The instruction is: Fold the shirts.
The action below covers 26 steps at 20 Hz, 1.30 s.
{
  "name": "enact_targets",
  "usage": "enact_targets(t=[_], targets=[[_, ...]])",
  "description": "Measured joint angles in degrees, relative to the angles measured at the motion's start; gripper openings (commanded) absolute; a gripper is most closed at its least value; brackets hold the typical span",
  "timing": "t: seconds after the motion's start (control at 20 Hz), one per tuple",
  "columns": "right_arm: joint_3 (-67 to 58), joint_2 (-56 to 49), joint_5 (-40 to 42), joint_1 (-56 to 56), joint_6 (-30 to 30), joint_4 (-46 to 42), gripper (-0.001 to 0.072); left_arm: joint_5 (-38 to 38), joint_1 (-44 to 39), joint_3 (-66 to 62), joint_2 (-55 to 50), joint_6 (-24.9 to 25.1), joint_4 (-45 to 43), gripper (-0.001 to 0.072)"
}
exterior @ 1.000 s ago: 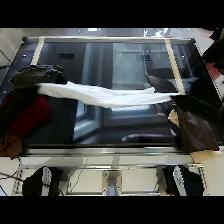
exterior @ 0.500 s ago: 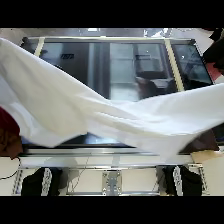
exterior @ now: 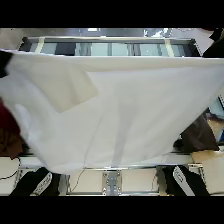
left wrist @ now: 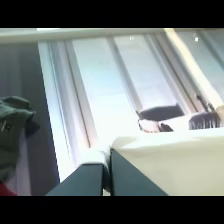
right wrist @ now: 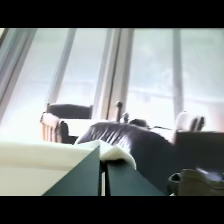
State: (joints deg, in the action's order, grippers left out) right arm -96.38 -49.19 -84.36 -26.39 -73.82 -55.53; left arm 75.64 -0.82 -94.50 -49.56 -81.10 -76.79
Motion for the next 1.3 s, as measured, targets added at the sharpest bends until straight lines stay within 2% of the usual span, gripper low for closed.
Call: enact_targets(t=[0.15, 0.3, 0.45, 0.6, 0.75, 0.9, 1.1, 1.3], targets=[[4.6, -9.9, -0.1, 1.6, -0.1, 2.8, 0.0011, 0.8, -1.4, 2.2, -12.5, 0.7, -2.2, 0.0015], [10.5, -19.4, 1.7, 5.9, 0.0, 1.1, 0.0011, 0.2, -1.7, 3.5, -25.7, 2.7, -3.9, 0.0015], [14.3, -29.4, 8.1, 10.7, 0.0, -1.9, 0.0011, -6.1, -1.8, 4.1, -37.3, 3.1, -7.5, 0.0015], [15.7, -37.8, 17.4, 13.6, -2.0, -2.9, 0.0011, -14.5, -1.9, 4.2, -44.3, 3.1, -9.8, 0.0016], [16.2, -42.9, 23.6, 14.7, -3.5, -2.3, 0.0011, -19.5, -1.9, 4.2, -46.7, 3.1, -10.7, 0.0016], [16.4, -43.6, 24.9, 15.2, -3.8, -2.5, 0.0011, -17.9, -1.9, 4.3, -46.4, 3.1, -11.2, 0.0015], [16.5, -39.3, 22.1, 15.6, -1.9, -5.9, 0.0011, -12.0, -1.9, 7.2, -42.0, 3.1, -10.4, 0.0015], [20.1, -35.0, 17.4, 16.9, -0.6, -10.3, 0.0010, -10.3, -1.9, 17.6, -34.7, 3.1, -6.8, 0.0015]])
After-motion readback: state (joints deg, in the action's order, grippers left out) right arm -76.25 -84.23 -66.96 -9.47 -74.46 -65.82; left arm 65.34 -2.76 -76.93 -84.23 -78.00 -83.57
